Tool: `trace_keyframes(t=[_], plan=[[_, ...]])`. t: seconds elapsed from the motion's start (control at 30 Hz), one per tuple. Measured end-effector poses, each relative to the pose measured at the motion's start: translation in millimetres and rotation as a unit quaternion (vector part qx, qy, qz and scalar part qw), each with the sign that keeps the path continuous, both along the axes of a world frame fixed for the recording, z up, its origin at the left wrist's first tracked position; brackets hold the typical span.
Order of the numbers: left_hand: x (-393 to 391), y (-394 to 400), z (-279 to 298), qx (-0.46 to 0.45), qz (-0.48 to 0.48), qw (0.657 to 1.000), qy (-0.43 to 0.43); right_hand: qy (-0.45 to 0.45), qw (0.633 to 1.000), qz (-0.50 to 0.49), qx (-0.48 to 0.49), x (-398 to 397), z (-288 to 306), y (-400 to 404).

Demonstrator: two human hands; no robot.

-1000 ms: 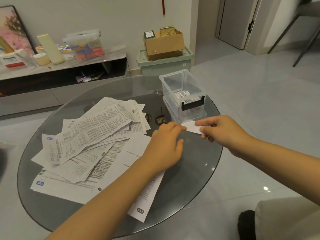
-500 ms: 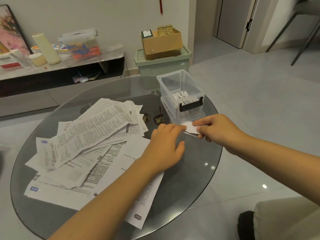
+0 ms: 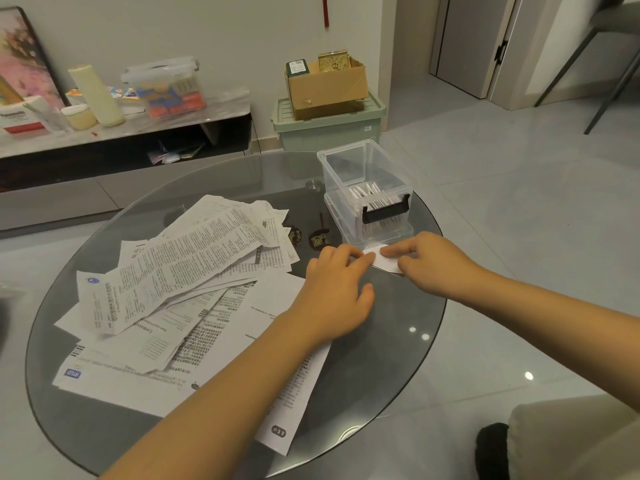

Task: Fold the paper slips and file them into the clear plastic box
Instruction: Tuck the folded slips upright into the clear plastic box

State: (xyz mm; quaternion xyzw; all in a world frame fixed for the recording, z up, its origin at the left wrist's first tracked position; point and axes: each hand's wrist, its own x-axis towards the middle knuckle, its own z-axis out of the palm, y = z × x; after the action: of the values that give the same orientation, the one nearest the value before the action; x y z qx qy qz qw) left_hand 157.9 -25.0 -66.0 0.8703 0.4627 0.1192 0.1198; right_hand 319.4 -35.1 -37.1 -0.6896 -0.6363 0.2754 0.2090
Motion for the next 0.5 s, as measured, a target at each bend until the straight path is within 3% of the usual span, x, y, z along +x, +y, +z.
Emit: trace_keyframes(t=[0.5], plan=[[-2.0,0.7,0.7,-0.003,-0.005,1.0,-0.014,0.007,0.999,-0.05,0.005,-3.3,-0.8,7.9]])
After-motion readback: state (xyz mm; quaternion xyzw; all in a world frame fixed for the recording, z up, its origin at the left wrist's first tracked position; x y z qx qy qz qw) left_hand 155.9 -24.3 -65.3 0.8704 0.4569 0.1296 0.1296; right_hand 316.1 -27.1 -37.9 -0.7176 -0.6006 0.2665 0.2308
